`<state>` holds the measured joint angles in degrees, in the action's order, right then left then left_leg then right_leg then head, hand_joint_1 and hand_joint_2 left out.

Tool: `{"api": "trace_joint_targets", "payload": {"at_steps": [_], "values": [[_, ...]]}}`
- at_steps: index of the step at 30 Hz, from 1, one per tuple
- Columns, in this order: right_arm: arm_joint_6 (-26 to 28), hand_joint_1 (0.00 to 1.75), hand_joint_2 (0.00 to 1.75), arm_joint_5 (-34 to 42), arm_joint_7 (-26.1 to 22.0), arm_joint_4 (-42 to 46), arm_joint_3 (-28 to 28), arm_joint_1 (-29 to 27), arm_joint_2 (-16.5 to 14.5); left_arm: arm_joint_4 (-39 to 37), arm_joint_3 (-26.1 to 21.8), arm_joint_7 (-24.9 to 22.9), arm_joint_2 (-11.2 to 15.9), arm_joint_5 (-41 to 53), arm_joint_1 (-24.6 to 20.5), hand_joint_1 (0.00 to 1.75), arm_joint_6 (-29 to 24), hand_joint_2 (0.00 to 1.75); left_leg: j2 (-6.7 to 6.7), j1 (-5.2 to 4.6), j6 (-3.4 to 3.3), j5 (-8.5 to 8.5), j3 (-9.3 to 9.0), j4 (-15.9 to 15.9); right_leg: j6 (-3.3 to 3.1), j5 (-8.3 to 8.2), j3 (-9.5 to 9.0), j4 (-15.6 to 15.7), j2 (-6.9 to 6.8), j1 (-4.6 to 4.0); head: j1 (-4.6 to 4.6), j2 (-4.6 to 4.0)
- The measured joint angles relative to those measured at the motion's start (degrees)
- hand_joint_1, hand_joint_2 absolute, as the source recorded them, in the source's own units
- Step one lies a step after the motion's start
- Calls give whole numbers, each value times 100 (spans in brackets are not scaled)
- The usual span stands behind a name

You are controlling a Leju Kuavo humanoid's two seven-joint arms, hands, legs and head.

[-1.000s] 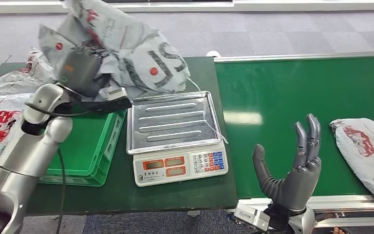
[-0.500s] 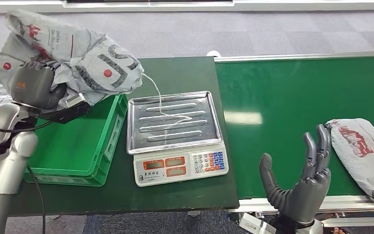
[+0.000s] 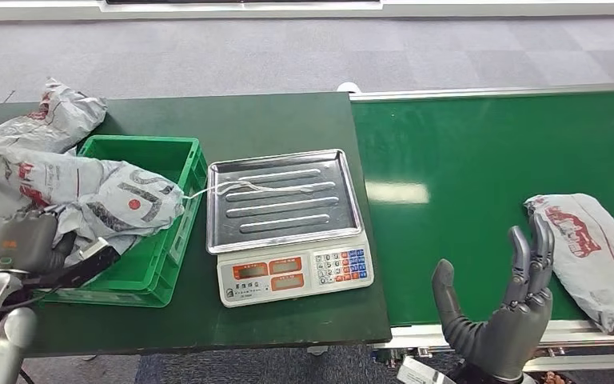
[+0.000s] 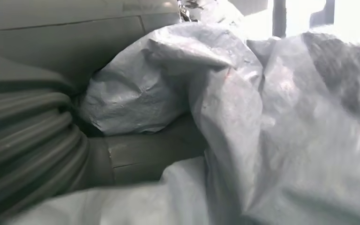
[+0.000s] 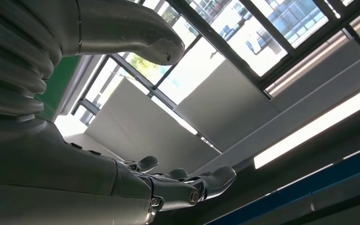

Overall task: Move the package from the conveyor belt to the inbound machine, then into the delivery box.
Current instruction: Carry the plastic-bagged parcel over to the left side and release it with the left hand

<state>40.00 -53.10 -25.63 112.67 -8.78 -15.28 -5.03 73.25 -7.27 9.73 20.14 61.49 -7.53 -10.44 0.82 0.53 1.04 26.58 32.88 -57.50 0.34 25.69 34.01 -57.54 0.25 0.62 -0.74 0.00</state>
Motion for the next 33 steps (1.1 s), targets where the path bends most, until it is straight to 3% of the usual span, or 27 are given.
{"api": "trace_joint_targets", "payload": {"at_steps": [1,3,5,7,16,19,24,26,29,33], "values": [[0,0,175,-11,39,0,-1,6,0,3,-91,-3,-52,81,155,167,-7,175,0,0,0,1,1,0,-1,1,0,0,-1,0,0,0],[0,0,175,-53,127,0,-7,23,0,3,-268,-10,-166,267,388,80,-15,175,-2,0,1,2,1,0,-1,2,0,1,-3,0,0,0],[0,0,175,-129,221,0,-25,37,0,1,-415,-35,-303,458,508,0,5,87,-6,0,0,4,0,0,-2,2,-3,1,-7,0,0,0],[0,0,175,-204,302,1,-54,48,0,-23,-532,-97,-437,623,523,0,5,0,-10,-1,-1,9,-1,1,0,7,-13,1,-12,1,-1,0],[0,0,175,-305,290,63,-75,22,-5,83,-801,-7,-1066,-185,525,0,-419,0,-20,0,0,11,-37,3,3,16,-46,0,-27,1,0,0],[0,0,175,-304,262,72,-75,20,-16,280,-830,224,-1242,-741,616,0,-658,0,-20,0,1,11,-36,2,3,16,-44,0,-26,1,-1,0],[0,0,175,-333,122,77,-73,26,-122,1395,-653,996,-1793,-1823,986,0,-2224,0,-19,-3,-8,20,-35,-3,6,18,-42,2,-25,3,-1,0],[0,0,175,-369,9,85,-67,29,-202,1901,-520,1587,-2093,-1986,1111,0,-2722,0,-23,-5,-11,23,-33,-4,10,21,-44,3,-31,5,-1,0],[0,0,175,-320,-420,135,1,24,-401,2639,-456,2726,-2691,-2374,1197,0,-2914,0,-30,-6,-14,24,-30,-5,13,23,-45,4,-40,5,2,0],[1,0,175,31,-1245,307,210,-48,-766,3474,-379,3030,-3184,-2959,1237,0,-2950,0,-26,-4,-14,28,-32,-6,13,22,-46,4,-38,4,-1,0]]}}
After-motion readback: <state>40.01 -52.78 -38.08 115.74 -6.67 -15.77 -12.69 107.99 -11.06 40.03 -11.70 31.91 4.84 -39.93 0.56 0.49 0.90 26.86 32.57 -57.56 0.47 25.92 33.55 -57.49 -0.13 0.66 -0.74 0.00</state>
